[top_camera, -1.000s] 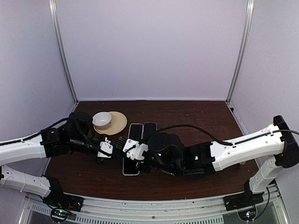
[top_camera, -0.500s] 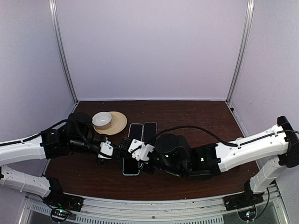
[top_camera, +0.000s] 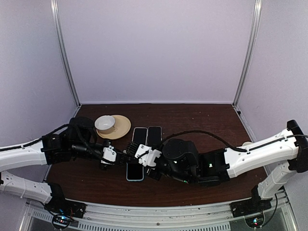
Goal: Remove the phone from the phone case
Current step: Remove the phone case from the phone, then place the phone case at the center of the board.
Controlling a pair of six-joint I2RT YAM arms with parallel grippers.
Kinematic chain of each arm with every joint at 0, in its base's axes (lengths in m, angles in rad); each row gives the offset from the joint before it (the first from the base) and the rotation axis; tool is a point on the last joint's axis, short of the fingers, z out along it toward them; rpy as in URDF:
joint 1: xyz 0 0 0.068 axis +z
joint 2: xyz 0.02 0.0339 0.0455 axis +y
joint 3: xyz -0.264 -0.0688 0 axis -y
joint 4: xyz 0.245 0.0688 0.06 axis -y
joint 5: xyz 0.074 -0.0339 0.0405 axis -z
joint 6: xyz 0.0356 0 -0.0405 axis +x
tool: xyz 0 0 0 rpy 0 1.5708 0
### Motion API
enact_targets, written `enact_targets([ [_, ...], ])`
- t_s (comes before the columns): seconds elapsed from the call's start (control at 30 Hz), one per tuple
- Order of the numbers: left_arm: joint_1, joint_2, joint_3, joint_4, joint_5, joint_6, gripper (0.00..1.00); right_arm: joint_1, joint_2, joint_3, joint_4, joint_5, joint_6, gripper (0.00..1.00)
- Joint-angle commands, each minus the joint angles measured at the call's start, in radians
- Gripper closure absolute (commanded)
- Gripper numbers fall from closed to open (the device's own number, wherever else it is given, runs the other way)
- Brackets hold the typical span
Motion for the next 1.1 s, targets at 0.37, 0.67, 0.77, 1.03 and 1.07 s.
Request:
enact_targets([
  [0.37, 0.018, -0.063, 0.018, 0.159, -0.052, 0.008, 1.00, 0.002, -0.048, -0.093, -0.204, 0.134, 0.046, 1.00],
  [0.67, 0.018, -0.065, 0.017, 0.158, -0.047, 0.011, 1.00, -0.011, -0.072, -0.113, -0.249, 0.198, 0.043, 1.00],
  [0.77, 0.018, -0.065, 0.016, 0.156, -0.042, 0.014, 1.00, -0.036, -0.097, -0.112, -0.276, 0.229, 0.026, 1.00],
  [1.03, 0.019, -0.061, 0.020, 0.147, -0.036, 0.017, 1.00, -0.235, -0.294, -0.123, -0.341, 0.166, 0.033, 1.00],
  [1.07, 0.019, -0.062, 0.019, 0.146, -0.036, 0.016, 1.00, -0.275, -0.317, -0.130, -0.345, 0.132, 0.052, 1.00],
])
